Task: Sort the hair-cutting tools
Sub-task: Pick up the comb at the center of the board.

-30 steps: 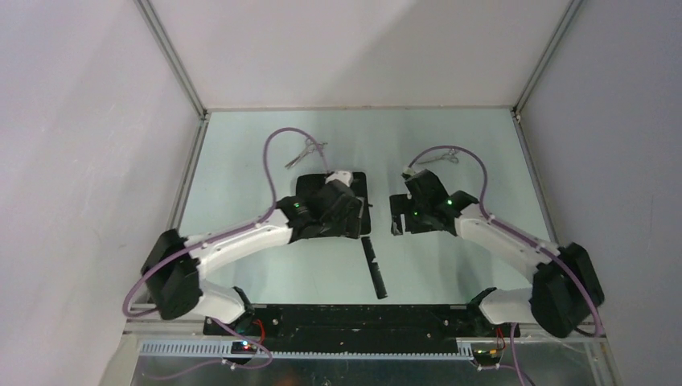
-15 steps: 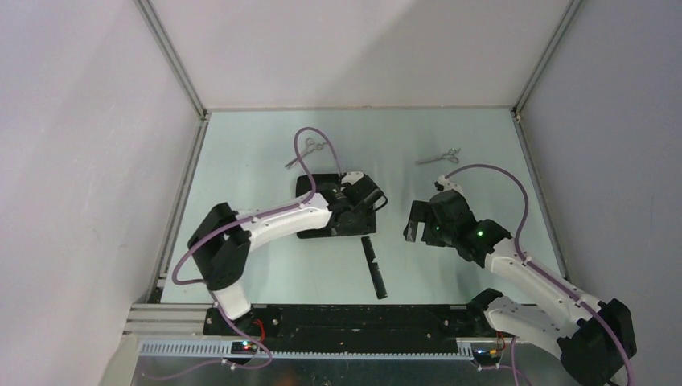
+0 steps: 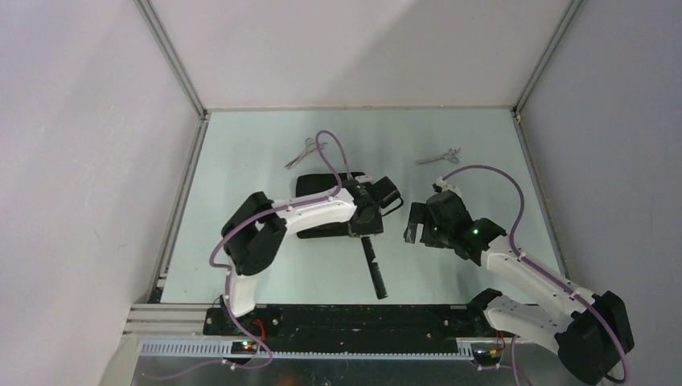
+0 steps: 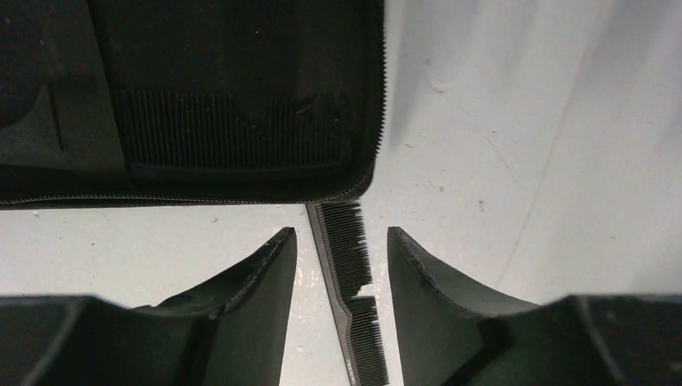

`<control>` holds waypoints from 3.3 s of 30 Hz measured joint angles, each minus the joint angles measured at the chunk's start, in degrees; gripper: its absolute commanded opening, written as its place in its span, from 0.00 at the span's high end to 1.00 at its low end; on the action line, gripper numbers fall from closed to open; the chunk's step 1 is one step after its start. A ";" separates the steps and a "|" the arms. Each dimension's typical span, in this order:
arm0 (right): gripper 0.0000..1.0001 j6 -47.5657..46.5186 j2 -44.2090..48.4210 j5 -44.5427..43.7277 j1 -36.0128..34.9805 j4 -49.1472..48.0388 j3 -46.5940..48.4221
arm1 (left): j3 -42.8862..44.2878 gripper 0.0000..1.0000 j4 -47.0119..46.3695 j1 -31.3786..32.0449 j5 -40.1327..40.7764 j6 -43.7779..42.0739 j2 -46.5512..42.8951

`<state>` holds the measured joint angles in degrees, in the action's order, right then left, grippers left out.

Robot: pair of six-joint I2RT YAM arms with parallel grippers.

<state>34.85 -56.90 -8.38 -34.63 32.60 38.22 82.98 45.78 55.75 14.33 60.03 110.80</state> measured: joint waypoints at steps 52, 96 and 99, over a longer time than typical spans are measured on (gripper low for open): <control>0.36 -0.26 -29.22 -9.94 -40.15 11.15 11.10 | -12.31 0.84 -15.45 -5.53 -12.37 15.37 -0.70; 0.97 3.10 -23.17 -0.81 -30.10 10.03 4.52 | -15.43 0.29 -19.30 -3.80 -6.78 15.72 -4.74; 1.00 3.10 -20.96 -1.66 -30.18 10.45 4.52 | -18.47 0.22 -19.96 -3.50 -4.39 15.76 -9.09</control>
<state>37.95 -77.87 -10.04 -64.82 43.05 42.74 64.51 25.82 52.25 9.93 75.79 101.71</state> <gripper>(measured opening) 0.327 0.722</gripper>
